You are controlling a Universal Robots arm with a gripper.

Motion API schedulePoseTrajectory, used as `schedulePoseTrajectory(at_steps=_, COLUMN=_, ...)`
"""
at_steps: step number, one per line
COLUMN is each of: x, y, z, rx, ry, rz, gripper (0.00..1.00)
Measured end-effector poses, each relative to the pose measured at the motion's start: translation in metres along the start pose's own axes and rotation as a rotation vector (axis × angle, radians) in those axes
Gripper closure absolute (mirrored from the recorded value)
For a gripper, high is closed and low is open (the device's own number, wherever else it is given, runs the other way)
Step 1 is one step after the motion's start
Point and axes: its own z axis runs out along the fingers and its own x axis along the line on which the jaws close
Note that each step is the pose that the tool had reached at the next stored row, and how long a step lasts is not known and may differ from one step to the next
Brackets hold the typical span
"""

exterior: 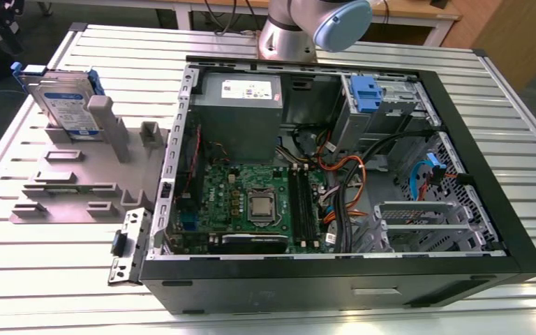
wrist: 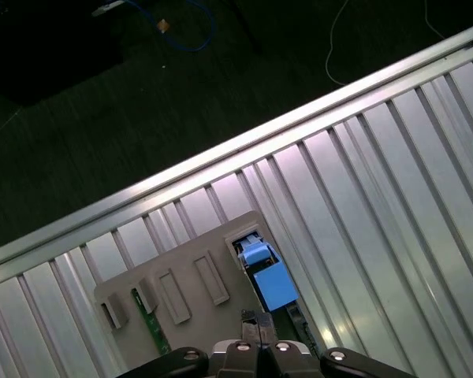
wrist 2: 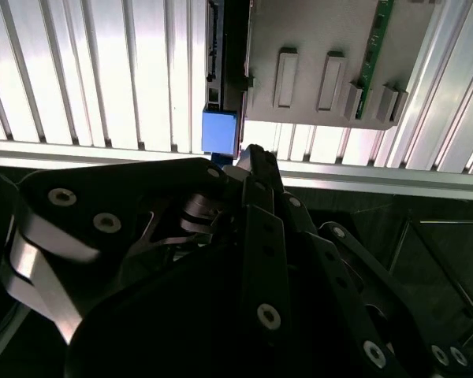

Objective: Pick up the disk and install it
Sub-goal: 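Pick up the disk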

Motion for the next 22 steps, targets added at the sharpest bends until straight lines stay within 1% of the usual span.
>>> schedulePoseTrajectory(at_steps=5, x=0.0, y=0.0, z=0.0, rx=0.0, ry=0.0, rz=-0.001, gripper=0.89)
schedulePoseTrajectory(at_steps=7, x=0.0, y=0.0, z=0.0, rx=-0.0001, ry=0.0003, rz=-0.008, gripper=0.89)
schedulePoseTrajectory(at_steps=13, x=0.0004, y=0.0008, z=0.001, rx=-0.0015, ry=0.0029, rz=-0.073, gripper=0.89)
schedulePoseTrajectory(at_steps=17, x=0.0001, y=0.0029, z=0.0045, rx=-0.0025, ry=0.0004, rz=-0.078, gripper=0.89)
schedulePoseTrajectory(at_steps=18, x=-0.0003, y=0.0031, z=0.0052, rx=-0.0026, ry=0.0007, rz=-0.084, gripper=0.89)
schedulePoseTrajectory(at_steps=21, x=-0.0002, y=0.003, z=0.007, rx=-0.0036, ry=0.0025, rz=-0.127, gripper=0.89)
schedulePoseTrajectory(at_steps=22, x=-0.0002, y=0.003, z=0.0076, rx=-0.0039, ry=0.0031, rz=-0.141, gripper=0.83)
